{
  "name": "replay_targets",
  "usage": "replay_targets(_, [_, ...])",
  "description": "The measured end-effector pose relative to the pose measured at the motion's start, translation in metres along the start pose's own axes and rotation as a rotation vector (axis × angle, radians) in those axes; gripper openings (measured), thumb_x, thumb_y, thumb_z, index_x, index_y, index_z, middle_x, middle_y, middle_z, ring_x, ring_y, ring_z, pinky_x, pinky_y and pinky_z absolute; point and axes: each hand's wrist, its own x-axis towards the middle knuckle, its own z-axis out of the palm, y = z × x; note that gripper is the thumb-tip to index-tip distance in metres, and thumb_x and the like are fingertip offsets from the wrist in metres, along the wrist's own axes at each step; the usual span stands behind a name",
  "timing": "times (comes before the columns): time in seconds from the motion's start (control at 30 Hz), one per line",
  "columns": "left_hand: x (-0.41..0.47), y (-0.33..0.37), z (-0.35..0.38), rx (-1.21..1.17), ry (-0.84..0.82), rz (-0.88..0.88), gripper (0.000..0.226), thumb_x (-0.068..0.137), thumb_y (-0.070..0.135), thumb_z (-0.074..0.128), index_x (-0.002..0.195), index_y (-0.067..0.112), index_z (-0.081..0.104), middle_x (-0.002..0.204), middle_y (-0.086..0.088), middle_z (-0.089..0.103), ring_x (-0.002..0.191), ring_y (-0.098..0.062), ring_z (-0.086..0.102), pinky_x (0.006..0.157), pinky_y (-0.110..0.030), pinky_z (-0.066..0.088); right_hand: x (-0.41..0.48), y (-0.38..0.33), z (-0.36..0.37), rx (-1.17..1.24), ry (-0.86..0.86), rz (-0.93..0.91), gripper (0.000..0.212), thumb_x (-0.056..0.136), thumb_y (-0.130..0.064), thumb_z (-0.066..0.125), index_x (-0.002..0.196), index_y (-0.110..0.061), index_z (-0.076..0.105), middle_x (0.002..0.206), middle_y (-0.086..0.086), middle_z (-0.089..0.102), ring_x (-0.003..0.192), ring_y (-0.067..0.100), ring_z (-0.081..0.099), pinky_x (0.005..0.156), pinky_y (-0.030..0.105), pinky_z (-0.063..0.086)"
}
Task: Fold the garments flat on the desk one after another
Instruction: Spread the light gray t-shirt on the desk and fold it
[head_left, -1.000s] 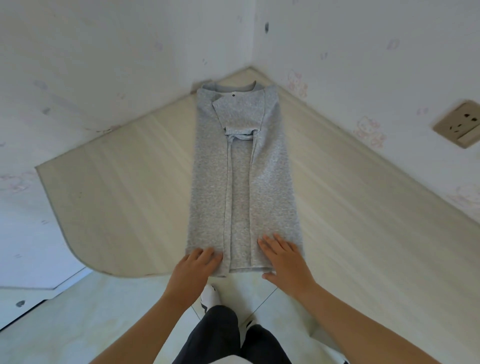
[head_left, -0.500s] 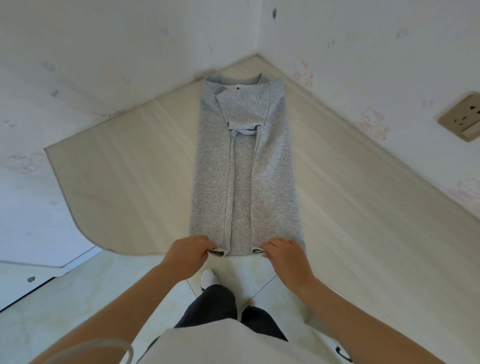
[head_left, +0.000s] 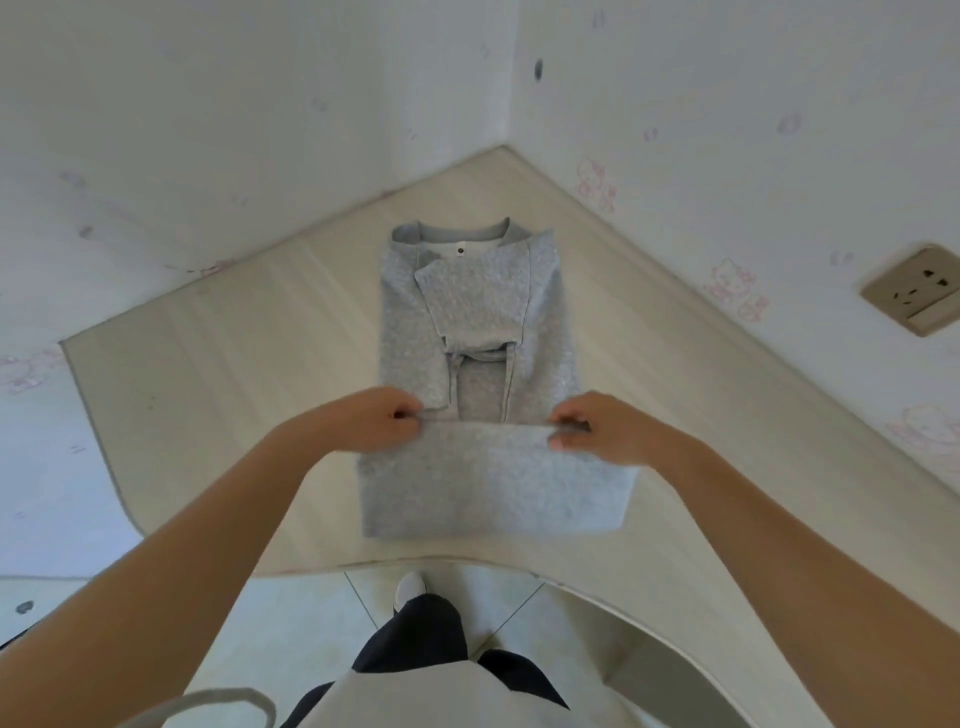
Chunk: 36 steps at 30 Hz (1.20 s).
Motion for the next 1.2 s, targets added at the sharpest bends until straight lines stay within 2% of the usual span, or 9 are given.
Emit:
replay_targets(0.2, [0.071, -0.017, -0.023, 0.346, 0.372, -0.172, 0.019, 0.098, 0.023, 0.032, 0.084, 0.02, 0.044, 0.077, 0.003, 0.052, 0.08, -0.022, 0.048, 0.086, -0.037, 0.035, 0.085, 0.014, -0.034, -0.091, 0.246, 0.169, 0.026, 0.092, -0.04, 0.059, 0.113, -0.024, 0.062, 0.105, -0.007, 0.061, 0.099, 0.017, 0.058, 0.087, 0.033, 0.04])
replay_targets(0.3, [0.097, -0.041, -0.005, 0.384, 0.474, -0.261, 0.021, 0.097, 0.016, 0.038, 0.113, 0.022, 0.05, 0.116, -0.002, 0.057, 0.111, -0.022, 0.048, 0.103, -0.039, 0.028, 0.102, 0.026, -0.021, -0.235, 0.449, 0.242, 0.025, 0.095, -0.026, 0.057, 0.12, -0.025, 0.059, 0.121, -0.003, 0.061, 0.114, 0.021, 0.055, 0.099, 0.038, 0.032])
replay_targets(0.37, [0.103, -0.053, 0.016, 0.33, 0.574, -0.224, 0.048, 0.093, 0.006, 0.046, 0.138, 0.022, 0.042, 0.14, -0.003, 0.044, 0.132, -0.023, 0.037, 0.112, -0.038, 0.021, 0.102, 0.033, -0.001, -0.206, 0.428, 0.243, 0.037, 0.097, -0.021, 0.054, 0.133, -0.023, 0.05, 0.139, 0.002, 0.049, 0.13, 0.022, 0.044, 0.105, 0.038, 0.03])
replay_targets(0.43, [0.1, -0.053, 0.033, 0.28, 0.66, -0.107, 0.052, 0.092, 0.005, 0.047, 0.142, 0.02, 0.041, 0.146, -0.006, 0.042, 0.135, -0.026, 0.038, 0.113, -0.037, 0.022, 0.1, 0.037, 0.027, -0.135, 0.305, 0.196, 0.044, 0.099, -0.025, 0.049, 0.142, -0.025, 0.042, 0.155, 0.002, 0.03, 0.143, 0.02, 0.026, 0.113, 0.039, 0.027])
replay_targets(0.6, [0.078, -0.052, 0.099, 0.335, 0.442, 0.018, 0.053, 0.095, 0.043, 0.032, 0.144, 0.024, 0.041, 0.154, -0.004, 0.034, 0.14, -0.028, 0.036, 0.112, -0.044, 0.015, 0.081, 0.039, 0.097, -0.202, 0.151, 0.182, 0.063, 0.093, -0.063, 0.016, 0.151, -0.041, 0.002, 0.158, -0.006, -0.02, 0.148, 0.022, -0.013, 0.116, 0.033, -0.008])
replay_targets(0.73, [0.062, -0.073, 0.131, 0.398, 0.348, -0.008, 0.063, 0.098, 0.063, 0.019, 0.153, 0.035, 0.008, 0.162, 0.0, 0.001, 0.148, -0.025, 0.007, 0.115, -0.047, 0.006, 0.062, 0.047, 0.117, -0.259, 0.215, 0.145, 0.069, 0.082, -0.072, -0.011, 0.146, -0.046, -0.016, 0.153, -0.011, -0.032, 0.144, 0.016, -0.025, 0.115, 0.031, -0.015])
replay_targets(0.97, [0.02, -0.082, 0.141, 0.519, 0.276, 0.235, 0.095, 0.079, 0.085, 0.033, 0.153, 0.028, 0.015, 0.161, -0.007, 0.009, 0.147, -0.037, 0.01, 0.111, -0.055, 0.012, 0.026, 0.054, 0.124, -0.256, 0.036, 0.034, 0.104, 0.07, -0.09, 0.037, 0.143, -0.048, -0.024, 0.147, -0.013, -0.043, 0.136, 0.011, -0.041, 0.115, 0.033, -0.018])
replay_targets(1.1, [0.008, -0.087, 0.144, 0.551, 0.258, 0.236, 0.097, 0.074, 0.07, 0.053, 0.153, 0.028, 0.017, 0.161, -0.007, 0.014, 0.145, -0.036, 0.018, 0.111, -0.05, 0.014, 0.007, 0.06, 0.127, -0.353, 0.048, -0.033, 0.096, 0.076, -0.063, 0.045, 0.144, -0.048, -0.02, 0.153, -0.009, -0.034, 0.14, 0.012, -0.034, 0.116, 0.032, -0.016])
replay_targets(1.2, [-0.005, -0.09, 0.151, 0.532, 0.195, 0.168, 0.103, 0.064, 0.051, 0.074, 0.151, 0.022, 0.028, 0.157, -0.008, 0.026, 0.141, -0.033, 0.031, 0.111, -0.043, 0.019, -0.003, 0.059, 0.133, -0.394, 0.081, 0.01, 0.095, 0.077, -0.036, 0.059, 0.151, -0.043, -0.002, 0.161, -0.004, -0.009, 0.149, 0.022, -0.005, 0.116, 0.031, -0.009])
